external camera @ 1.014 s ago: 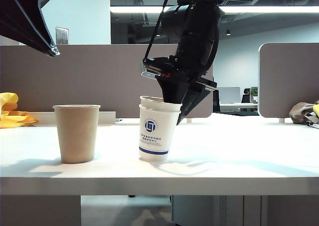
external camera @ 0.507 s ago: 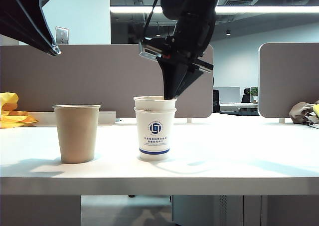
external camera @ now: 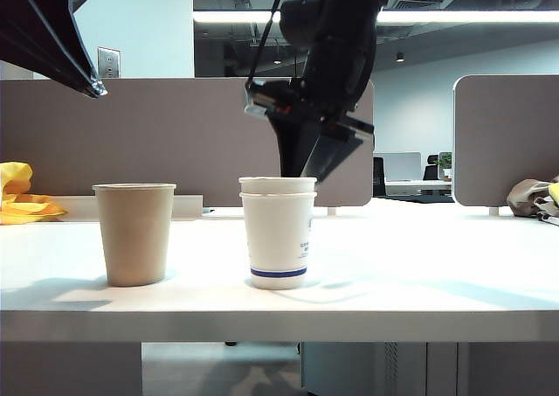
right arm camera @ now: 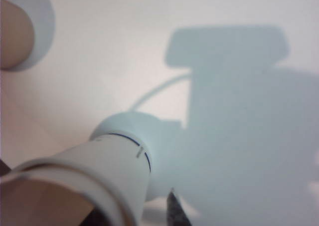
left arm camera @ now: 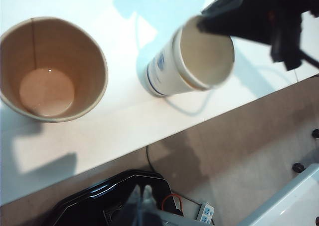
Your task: Pick up all the paper cups on the table one by one and stack them together.
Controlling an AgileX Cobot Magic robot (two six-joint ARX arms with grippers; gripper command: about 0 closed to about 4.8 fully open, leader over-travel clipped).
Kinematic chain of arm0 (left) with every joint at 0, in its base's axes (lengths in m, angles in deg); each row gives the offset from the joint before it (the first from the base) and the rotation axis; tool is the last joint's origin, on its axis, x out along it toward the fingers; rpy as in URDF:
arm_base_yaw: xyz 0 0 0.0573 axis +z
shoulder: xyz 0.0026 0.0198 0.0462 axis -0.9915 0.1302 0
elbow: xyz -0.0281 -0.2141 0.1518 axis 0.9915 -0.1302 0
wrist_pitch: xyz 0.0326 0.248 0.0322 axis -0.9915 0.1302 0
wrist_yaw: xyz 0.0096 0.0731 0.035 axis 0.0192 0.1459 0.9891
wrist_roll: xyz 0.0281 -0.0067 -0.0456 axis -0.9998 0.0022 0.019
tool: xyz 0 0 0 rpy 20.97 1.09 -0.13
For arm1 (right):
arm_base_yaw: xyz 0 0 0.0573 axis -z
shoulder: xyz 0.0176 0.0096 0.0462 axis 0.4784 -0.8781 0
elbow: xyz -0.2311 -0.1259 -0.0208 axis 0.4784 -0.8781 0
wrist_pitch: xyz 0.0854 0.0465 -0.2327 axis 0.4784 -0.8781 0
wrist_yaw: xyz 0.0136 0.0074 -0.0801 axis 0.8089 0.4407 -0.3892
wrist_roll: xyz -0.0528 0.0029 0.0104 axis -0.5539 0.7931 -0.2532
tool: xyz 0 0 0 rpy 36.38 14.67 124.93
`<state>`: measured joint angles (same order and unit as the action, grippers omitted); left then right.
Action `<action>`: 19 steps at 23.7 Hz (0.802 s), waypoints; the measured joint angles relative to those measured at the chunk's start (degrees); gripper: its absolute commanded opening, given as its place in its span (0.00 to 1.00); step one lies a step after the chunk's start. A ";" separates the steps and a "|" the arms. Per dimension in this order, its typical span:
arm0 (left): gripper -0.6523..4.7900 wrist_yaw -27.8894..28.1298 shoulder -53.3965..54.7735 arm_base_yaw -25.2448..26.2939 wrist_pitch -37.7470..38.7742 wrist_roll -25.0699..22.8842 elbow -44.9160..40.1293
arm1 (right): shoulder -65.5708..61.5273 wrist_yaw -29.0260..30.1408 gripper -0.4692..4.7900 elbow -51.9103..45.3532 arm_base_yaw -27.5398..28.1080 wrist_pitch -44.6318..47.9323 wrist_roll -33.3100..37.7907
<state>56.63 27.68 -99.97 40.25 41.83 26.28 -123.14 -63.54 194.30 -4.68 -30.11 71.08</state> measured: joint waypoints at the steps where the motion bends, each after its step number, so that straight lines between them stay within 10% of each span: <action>1: 0.11 0.00 0.00 0.00 0.02 0.00 0.00 | -0.70 -0.02 0.30 -0.09 0.00 -0.15 0.00; 6: 0.11 0.00 0.00 0.00 0.02 0.00 0.00 | -0.76 -0.04 0.13 -0.13 0.00 -0.04 -0.02; 19: 0.11 1.31 0.00 0.00 -0.04 -0.02 0.00 | -0.81 -0.07 0.09 0.94 -0.02 -1.44 0.00</action>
<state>57.95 27.68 -99.97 40.20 41.81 26.28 -123.94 -63.61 195.24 -4.70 -31.56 71.08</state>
